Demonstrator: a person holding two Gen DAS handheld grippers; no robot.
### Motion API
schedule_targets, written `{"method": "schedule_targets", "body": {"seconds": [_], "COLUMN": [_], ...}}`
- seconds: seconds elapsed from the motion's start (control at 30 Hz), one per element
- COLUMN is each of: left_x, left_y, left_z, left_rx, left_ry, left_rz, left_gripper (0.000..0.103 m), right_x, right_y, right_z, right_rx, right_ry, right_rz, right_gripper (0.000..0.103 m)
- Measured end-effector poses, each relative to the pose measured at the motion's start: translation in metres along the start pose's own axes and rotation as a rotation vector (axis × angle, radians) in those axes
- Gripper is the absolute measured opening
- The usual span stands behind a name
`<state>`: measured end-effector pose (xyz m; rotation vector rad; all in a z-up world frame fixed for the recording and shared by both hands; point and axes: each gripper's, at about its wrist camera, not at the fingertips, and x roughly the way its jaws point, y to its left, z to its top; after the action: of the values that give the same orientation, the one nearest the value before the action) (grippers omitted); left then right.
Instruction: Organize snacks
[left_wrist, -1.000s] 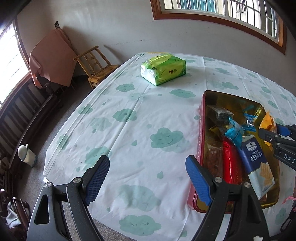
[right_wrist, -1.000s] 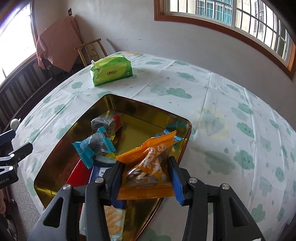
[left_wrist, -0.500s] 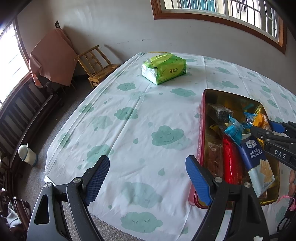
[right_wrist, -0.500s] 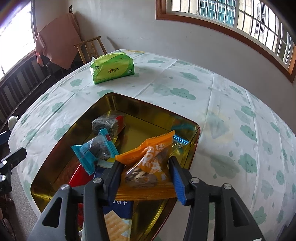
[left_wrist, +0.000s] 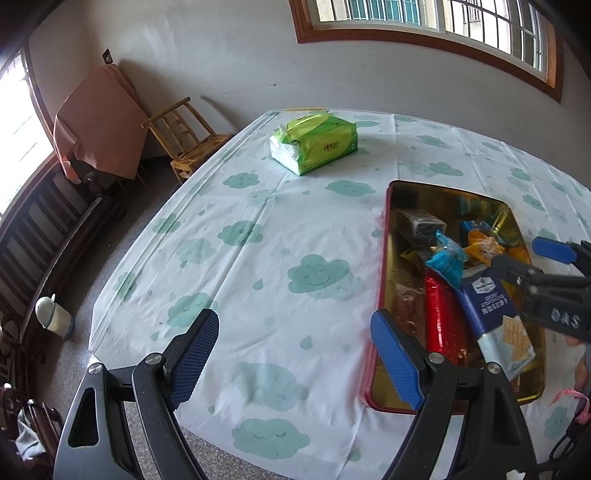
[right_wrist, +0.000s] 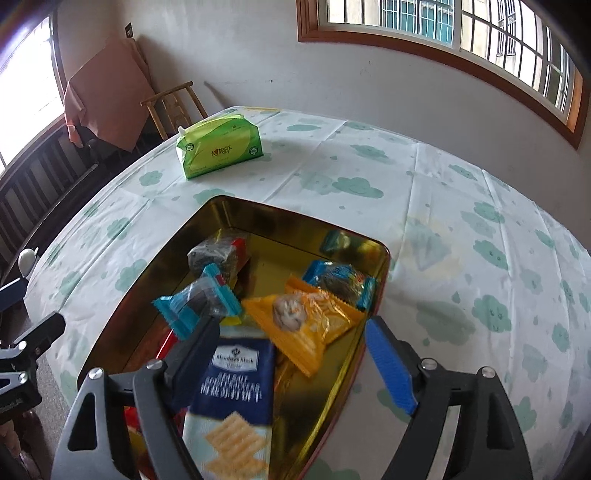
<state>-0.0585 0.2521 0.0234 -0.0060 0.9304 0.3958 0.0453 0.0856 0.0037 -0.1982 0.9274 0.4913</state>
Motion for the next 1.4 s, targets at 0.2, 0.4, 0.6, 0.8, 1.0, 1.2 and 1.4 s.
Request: {"method": "schedule_targets", "body": {"seconds": [0.2, 0.4, 0.6, 0.8, 1.0, 1.2, 1.4], "left_x": [-0.011, -0.022, -0.033, -0.041, -0.047, -0.053, -0.055], "left_y": [-0.016, -0.039, -0.063, -0.080, -0.090, -0.096, -0.101], "left_z": [-0.001, -0.004, -0.007, -0.010, -0.012, -0.013, -0.014], "left_rx": [0.028, 0.065, 0.112, 0.135, 0.148, 0.155, 0.162], "left_ry": [-0.015, -0.022, -0.036, -0.039, -0.044, -0.052, -0.055], "left_rz": [-0.021, -0.058, -0.086, -0.097, -0.099, -0.096, -0.096], "left_gripper": [0.082, 0.083, 0.084, 0.084, 0.084, 0.084, 0.084], "right_x": [-0.034, -0.067, -0.088, -0.091, -0.091, -0.091, -0.090], "right_y": [-0.003, -0.015, -0.027, -0.030, -0.023, -0.029, -0.034], "right_z": [-0.024, -0.048, -0.070, -0.084, -0.093, -0.100, -0.103], "right_rx": [0.012, 0.024, 0.028, 0.042, 0.013, 0.036, 0.053], "right_ry": [-0.017, -0.068, -0.088, -0.046, -0.020, -0.005, 0.007], "right_rz": [0.028, 0.027, -0.027, -0.056, -0.053, -0.053, -0.058], "right_gripper": [0.083, 0.083, 0.083, 0.083, 0.083, 0.083, 0.083]}}
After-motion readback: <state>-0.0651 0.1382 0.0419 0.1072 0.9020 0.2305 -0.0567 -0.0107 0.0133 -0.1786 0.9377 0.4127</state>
